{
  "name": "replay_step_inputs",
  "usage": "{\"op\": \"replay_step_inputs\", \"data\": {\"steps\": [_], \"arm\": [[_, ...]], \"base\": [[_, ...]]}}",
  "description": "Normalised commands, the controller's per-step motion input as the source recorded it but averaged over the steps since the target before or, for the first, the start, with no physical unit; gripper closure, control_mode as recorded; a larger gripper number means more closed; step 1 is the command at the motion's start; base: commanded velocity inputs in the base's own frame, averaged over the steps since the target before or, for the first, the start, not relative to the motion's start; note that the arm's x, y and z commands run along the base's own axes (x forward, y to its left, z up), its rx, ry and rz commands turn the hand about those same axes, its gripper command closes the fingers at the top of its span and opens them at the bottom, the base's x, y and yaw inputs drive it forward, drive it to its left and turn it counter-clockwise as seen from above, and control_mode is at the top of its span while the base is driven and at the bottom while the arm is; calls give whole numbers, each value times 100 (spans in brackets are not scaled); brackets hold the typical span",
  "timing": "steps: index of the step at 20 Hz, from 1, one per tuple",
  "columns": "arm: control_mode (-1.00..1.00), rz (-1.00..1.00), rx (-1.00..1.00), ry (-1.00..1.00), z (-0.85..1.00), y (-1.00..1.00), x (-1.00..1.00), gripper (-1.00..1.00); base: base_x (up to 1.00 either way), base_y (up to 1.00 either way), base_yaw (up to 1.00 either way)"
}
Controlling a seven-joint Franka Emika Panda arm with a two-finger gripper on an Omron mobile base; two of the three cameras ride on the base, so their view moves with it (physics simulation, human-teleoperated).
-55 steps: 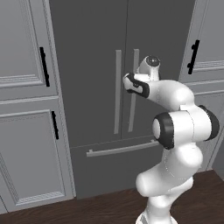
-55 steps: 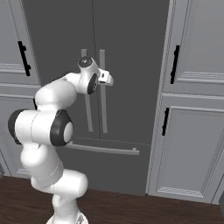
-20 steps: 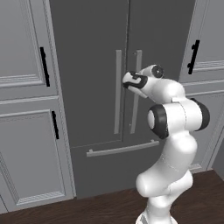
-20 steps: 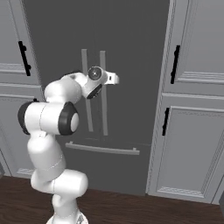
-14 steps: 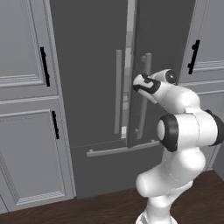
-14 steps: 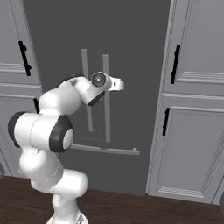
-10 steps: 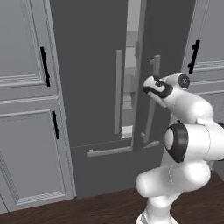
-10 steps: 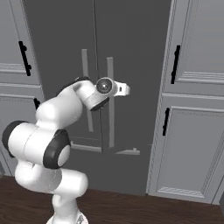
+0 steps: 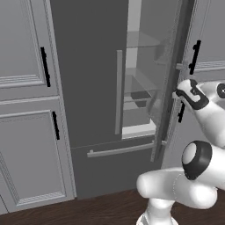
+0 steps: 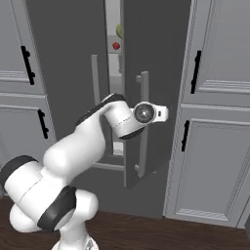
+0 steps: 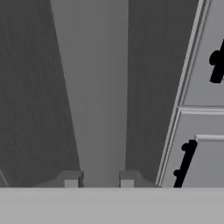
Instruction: Take the strawberry from the fridge and place it on top of the pancake, located on the dining counter.
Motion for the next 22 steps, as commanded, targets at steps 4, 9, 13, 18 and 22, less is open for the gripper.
{"op": "replay_step_inputs", "data": {"steps": [4,9,13,18,22], "arm": [[-100,0,0,0,0,-86,-5,100],[-100,-2,5,5,0,-48,-40,-100],[-100,-6,6,1,0,-66,-62,-100],[-100,-13,-1,1,0,-12,-58,-100],[-100,-15,-25,17,13,49,-33,-100]], "base": [[0,0,0],[0,0,0],[0,0,0],[0,0,0],[0,0,0]]}}
